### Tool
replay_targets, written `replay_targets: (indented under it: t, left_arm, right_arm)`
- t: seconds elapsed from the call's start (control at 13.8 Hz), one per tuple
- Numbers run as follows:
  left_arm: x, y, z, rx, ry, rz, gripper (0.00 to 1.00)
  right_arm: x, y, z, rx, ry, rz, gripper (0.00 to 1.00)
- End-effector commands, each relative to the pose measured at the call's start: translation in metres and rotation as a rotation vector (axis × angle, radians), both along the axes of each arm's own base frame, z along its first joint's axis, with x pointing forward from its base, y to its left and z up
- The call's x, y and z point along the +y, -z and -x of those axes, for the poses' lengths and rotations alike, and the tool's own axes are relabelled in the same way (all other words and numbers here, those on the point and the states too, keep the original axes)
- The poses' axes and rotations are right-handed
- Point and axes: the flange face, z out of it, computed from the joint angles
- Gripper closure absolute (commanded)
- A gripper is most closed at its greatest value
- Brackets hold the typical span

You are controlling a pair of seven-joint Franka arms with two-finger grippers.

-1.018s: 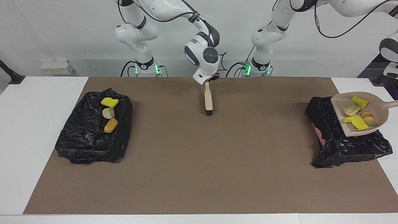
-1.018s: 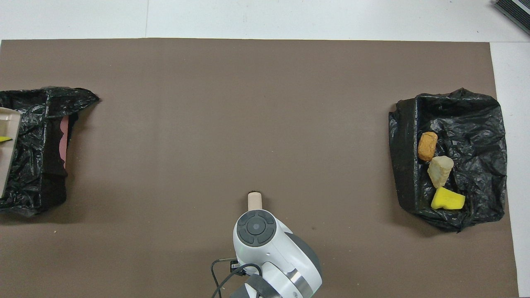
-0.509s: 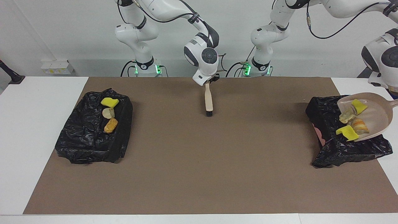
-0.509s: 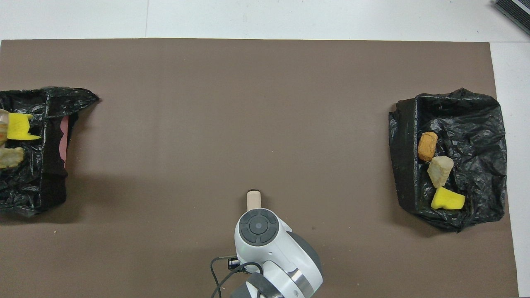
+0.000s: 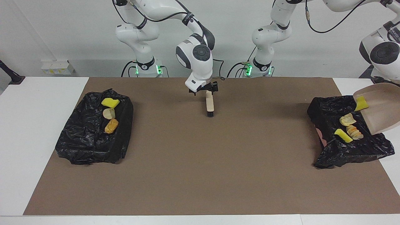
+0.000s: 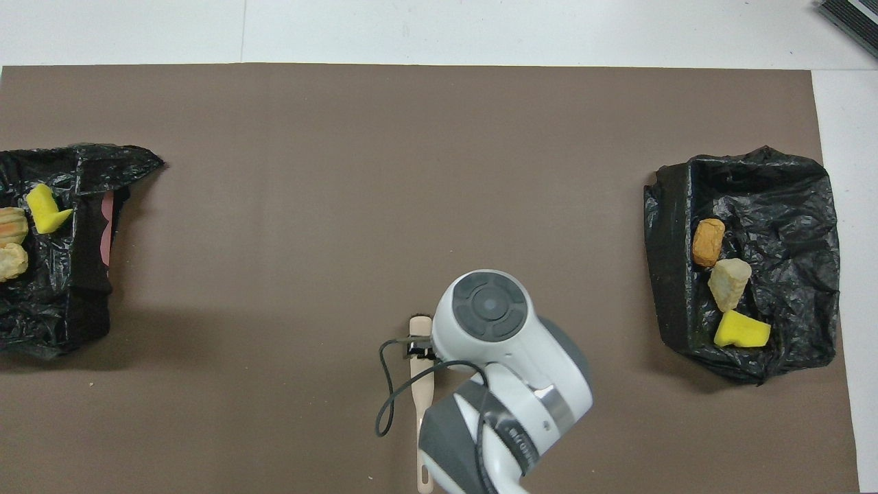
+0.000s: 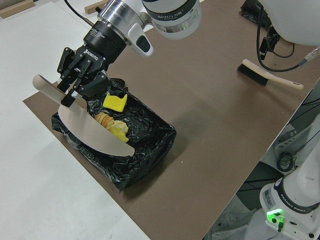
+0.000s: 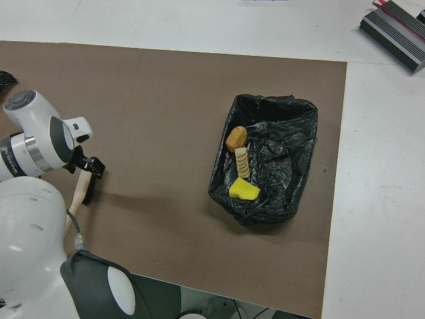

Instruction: Sweep and dump trash in bin

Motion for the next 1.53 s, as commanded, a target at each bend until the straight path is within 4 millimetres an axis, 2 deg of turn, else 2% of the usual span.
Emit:
replay_targets:
  t: [0.0,0.15,0.29,0.44,0.51,0.58,0.8,0.95,1.02,1.09,1.31,1.45]
  left_arm:
    - [-0.006,-0.015,0.004,-0.038,0.017,-0.018,1.00]
    - [-0.013,-0.014,0.004,-0.068,-0.007,0.005,1.00]
    - [-0.019,-0.012,0.006,-0.103,-0.075,0.064,1.00]
    - [-0.044,-0.008,0.004,-0.152,-0.132,0.142,1.00]
    - [-0.052,-0.006,0.006,-0.176,-0.186,0.157,1.00]
    - [-0.068,-0.002,0.003,-0.201,-0.217,0.189,1.00]
    - [-0.104,0.007,0.005,-0.252,-0.337,0.283,1.00]
    - [-0.132,0.015,0.009,-0.303,-0.442,0.346,1.00]
    - [-0.143,0.019,0.011,-0.335,-0.513,0.388,1.00]
    - [-0.154,0.023,0.013,-0.361,-0.578,0.422,1.00]
    - [-0.194,0.032,0.018,-0.444,-0.784,0.533,1.00]
    - [-0.233,0.035,0.017,-0.516,-0.908,0.590,1.00]
  right_arm:
    - [-0.056,-0.040,-0.033,-0.058,-0.026,0.006,0.00]
    - [-0.095,-0.057,-0.058,-0.099,-0.081,0.049,0.00]
    - [-0.133,-0.083,-0.080,-0.139,-0.115,0.122,0.00]
    - [-0.187,-0.117,-0.102,-0.155,-0.115,0.123,0.00]
    - [-0.216,-0.129,-0.107,-0.158,-0.111,0.119,0.00]
    - [-0.239,-0.140,-0.108,-0.170,-0.112,0.120,0.00]
    - [-0.296,-0.180,-0.096,-0.199,-0.084,0.138,0.00]
    - [-0.317,-0.204,-0.088,-0.175,-0.085,0.133,0.00]
    - [-0.335,-0.217,-0.085,-0.165,-0.071,0.125,0.00]
    - [-0.349,-0.239,-0.084,-0.188,-0.063,0.123,0.00]
    - [-0.371,-0.259,-0.063,-0.161,-0.027,0.102,0.00]
    - [-0.370,-0.253,-0.047,-0.113,-0.021,0.068,0.00]
